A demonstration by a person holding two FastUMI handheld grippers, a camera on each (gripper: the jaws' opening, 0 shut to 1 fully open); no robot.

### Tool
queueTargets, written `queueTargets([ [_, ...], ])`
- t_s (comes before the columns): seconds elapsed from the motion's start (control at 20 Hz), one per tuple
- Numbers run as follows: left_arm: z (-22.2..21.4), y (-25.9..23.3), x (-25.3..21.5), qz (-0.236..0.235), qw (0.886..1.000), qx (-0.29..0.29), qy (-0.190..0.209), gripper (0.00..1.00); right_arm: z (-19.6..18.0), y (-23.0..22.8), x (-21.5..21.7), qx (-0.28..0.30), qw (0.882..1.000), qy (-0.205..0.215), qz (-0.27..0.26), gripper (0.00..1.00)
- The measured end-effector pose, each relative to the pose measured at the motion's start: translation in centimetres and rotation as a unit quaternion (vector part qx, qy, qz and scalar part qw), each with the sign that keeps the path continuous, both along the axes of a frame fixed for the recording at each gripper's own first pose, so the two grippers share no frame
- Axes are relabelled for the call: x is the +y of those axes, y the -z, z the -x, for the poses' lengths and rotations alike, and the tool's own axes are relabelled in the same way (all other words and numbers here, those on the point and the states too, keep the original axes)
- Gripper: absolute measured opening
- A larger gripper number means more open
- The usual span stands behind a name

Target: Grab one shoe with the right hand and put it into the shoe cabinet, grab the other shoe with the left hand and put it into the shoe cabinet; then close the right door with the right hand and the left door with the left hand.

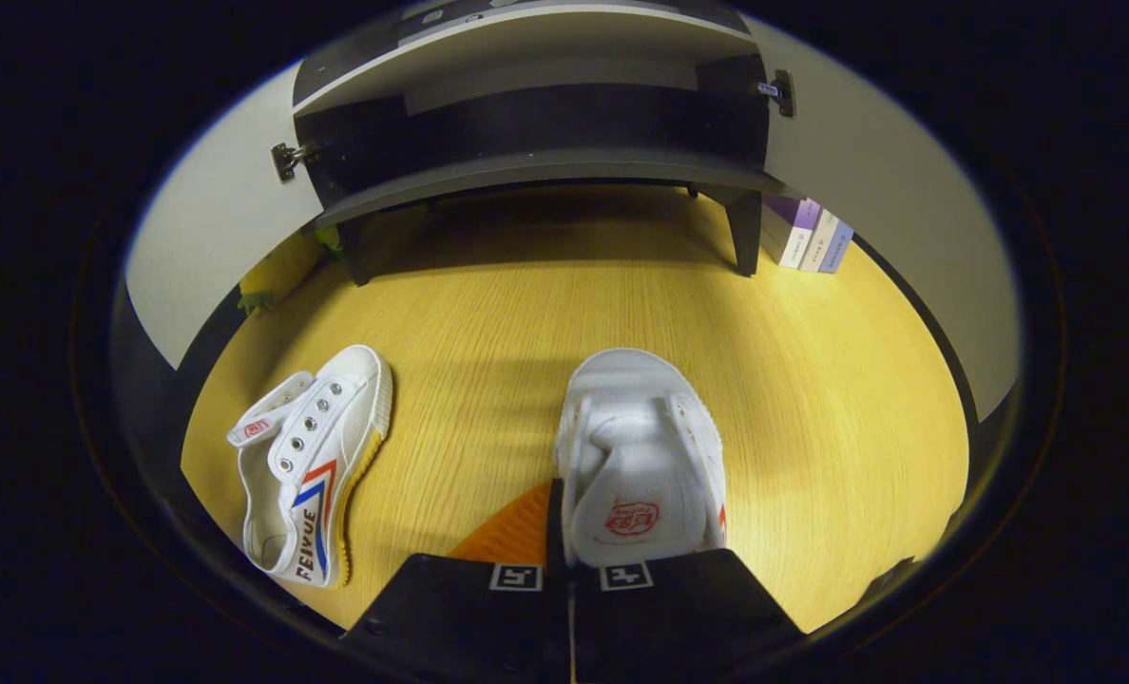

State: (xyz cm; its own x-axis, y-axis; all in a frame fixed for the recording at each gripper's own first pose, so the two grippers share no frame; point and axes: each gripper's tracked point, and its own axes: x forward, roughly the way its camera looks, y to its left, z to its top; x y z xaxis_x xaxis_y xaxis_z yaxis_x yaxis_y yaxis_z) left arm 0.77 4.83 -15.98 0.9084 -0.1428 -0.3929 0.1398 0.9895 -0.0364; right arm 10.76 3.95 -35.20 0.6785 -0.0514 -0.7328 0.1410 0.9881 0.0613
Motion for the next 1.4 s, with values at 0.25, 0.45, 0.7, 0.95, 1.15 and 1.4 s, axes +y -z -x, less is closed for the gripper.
queueTargets([
  [0.25,0.3,-0.5,-0.9,0.003,1.0,-0.006,0.018,0.95,-0.2,-2.3,-0.2,-0.019,1.0,-0.002,0.012,0.07],
  [0.45,0.3,-1.2,-0.6,-0.007,0.999,-0.021,0.029,0.95,-0.7,-7.0,0.3,-0.064,0.997,-0.016,0.04,0.07],
  [0.7,0.0,-2.4,0.3,-0.007,0.998,-0.045,0.041,0.95,-2.6,-15.8,1.6,-0.13,0.988,-0.041,0.067,0.07],
  [0.95,-0.7,-3.1,1.3,-0.007,0.996,-0.065,0.052,0.95,-5.8,-24.7,4.0,-0.201,0.976,-0.044,0.065,0.07],
  [1.15,-1.4,-4.2,1.8,-0.026,0.994,-0.092,0.061,0.95,-9.5,-31.8,4.8,-0.252,0.964,-0.045,0.065,0.07],
  [1.4,-2.0,-5.6,1.3,-0.015,0.991,-0.109,0.071,0.95,-15.4,-38.7,3.5,-0.295,0.95,-0.042,0.094,0.07],
])
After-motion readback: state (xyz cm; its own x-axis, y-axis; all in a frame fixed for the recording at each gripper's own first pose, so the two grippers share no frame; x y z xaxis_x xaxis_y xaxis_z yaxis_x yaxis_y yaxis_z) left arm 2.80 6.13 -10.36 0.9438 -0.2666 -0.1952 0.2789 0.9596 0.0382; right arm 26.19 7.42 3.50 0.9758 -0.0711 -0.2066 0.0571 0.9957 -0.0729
